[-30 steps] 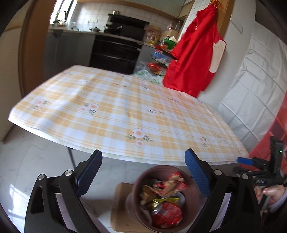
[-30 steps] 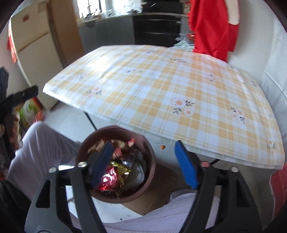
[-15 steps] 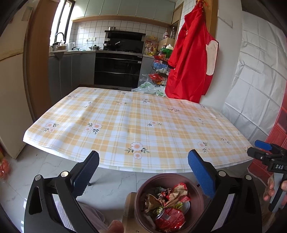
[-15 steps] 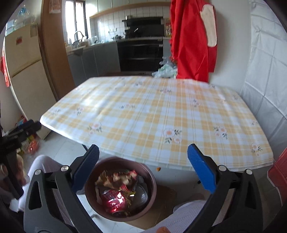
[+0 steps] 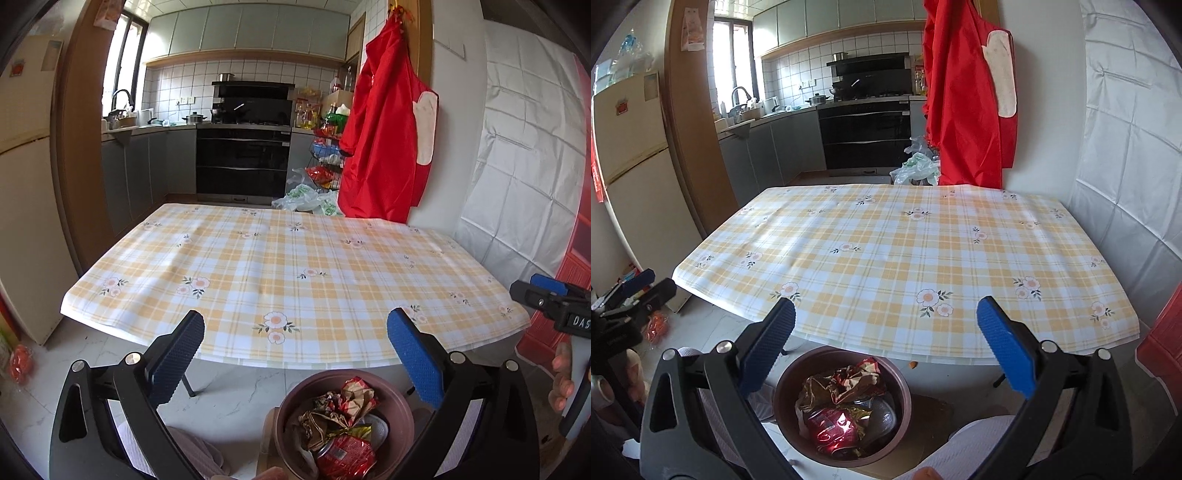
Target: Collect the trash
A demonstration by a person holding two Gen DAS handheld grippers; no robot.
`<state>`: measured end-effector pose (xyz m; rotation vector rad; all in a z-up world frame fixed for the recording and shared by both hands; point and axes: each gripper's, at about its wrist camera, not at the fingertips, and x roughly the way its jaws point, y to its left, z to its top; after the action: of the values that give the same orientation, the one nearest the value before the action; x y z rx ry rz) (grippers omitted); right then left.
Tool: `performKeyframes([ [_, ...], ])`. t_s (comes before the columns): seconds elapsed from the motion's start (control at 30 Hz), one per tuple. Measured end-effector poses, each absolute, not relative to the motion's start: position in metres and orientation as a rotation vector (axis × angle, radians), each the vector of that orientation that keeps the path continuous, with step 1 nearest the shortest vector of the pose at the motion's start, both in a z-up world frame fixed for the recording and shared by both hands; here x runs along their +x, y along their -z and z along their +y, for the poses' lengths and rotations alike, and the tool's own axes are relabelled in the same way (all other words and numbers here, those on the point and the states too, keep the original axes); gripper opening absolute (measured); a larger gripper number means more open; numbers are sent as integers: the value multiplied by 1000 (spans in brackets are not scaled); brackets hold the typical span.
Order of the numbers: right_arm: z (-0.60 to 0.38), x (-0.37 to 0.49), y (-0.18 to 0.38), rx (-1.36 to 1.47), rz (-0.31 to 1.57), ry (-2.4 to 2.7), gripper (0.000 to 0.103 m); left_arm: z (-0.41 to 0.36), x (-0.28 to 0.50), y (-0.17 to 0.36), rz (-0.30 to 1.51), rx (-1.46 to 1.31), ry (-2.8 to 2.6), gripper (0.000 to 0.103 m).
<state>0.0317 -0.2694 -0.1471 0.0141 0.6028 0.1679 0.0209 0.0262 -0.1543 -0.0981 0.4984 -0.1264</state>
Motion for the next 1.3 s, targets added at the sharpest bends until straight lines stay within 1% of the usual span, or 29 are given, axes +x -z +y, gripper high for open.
performKeyframes([
  [0.53,-273,20,127,6,528,-126,97,27,19,124,437,-59,127,97],
  [1.3,-278,13,114,19,485,-96,97,20,17,107,401,-12,123,97],
])
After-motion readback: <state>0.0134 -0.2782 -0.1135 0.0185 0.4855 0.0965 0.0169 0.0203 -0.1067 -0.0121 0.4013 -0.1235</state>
